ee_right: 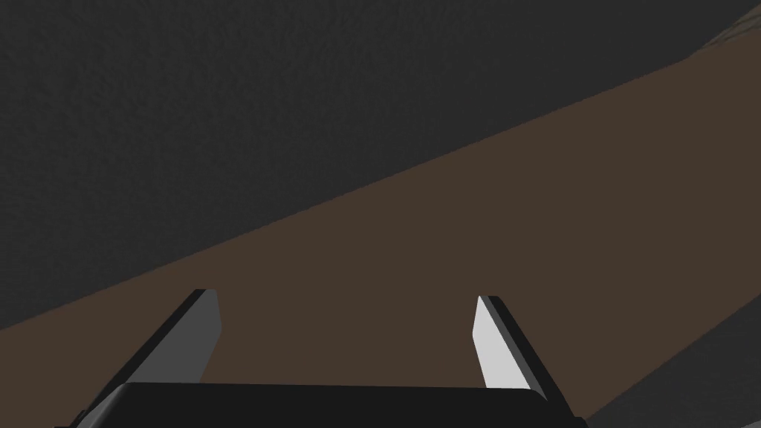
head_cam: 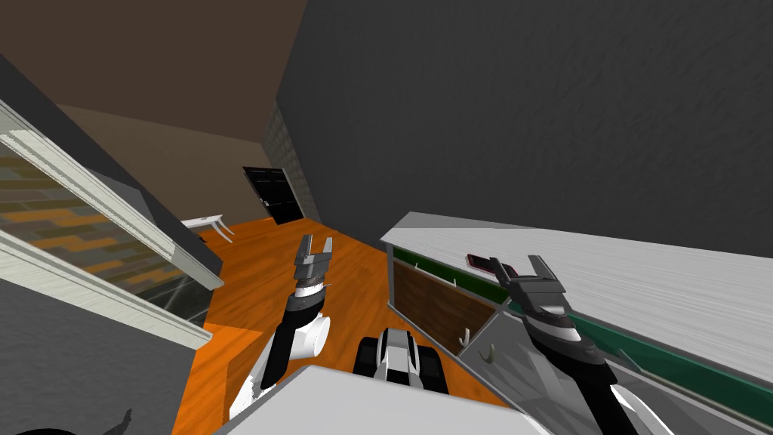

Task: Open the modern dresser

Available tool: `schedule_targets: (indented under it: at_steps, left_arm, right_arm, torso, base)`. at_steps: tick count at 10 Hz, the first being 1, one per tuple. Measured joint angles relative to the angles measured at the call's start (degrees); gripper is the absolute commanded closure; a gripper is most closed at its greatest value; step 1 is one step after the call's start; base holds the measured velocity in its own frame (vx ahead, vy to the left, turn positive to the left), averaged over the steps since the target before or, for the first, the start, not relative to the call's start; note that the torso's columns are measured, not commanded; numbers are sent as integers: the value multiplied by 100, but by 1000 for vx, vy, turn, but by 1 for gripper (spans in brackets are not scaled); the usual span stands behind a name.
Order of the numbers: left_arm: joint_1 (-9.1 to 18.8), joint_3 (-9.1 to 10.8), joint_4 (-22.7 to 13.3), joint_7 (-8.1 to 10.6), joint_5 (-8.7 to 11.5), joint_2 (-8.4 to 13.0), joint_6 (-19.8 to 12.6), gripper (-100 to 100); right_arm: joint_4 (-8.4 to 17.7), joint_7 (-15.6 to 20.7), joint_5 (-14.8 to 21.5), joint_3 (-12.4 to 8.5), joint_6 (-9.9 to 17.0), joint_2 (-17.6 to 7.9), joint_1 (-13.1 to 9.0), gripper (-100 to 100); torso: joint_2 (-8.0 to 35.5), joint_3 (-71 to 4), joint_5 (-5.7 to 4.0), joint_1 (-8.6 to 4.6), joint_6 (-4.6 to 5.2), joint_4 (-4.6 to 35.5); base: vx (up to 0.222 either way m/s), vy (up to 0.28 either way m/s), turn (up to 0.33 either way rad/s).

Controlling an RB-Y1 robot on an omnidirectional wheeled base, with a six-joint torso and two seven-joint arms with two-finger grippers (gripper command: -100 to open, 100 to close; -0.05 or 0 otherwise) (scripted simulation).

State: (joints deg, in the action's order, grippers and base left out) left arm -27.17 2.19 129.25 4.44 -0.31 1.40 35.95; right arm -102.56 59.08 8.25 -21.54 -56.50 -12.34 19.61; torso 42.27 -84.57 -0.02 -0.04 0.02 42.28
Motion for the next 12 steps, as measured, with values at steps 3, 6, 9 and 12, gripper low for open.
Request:
schedule_targets:
  at_steps: [3,6,9,12]
  left_arm:
    - [0,0,0,0,0,0,0,0]
    - [0,0,0,0,0,0,0,0]
    - [0,0,0,0,0,0,0,0]
    - [0,0,0,0,0,0,0,0]
  right_arm:
    - [209,409,74,-188,-126,-23,-74,-100]
    - [513,836,167,-351,-290,-33,-195,-100]
    - [782,1256,246,-524,-458,-42,-267,-100]
    - [1009,1668,335,-684,-574,-50,-351,-100]
  torso:
    - [2,1,4,14,0,1]
    - [-1,0,0,0,-1,0]
    - [-2,-1,3,8,-1,0]
    - [3,2,3,9,-1,1]
  base:
    - [35,81,-45]
    - [33,66,-39]
    - [29,71,-37]
    - [15,72,-40]
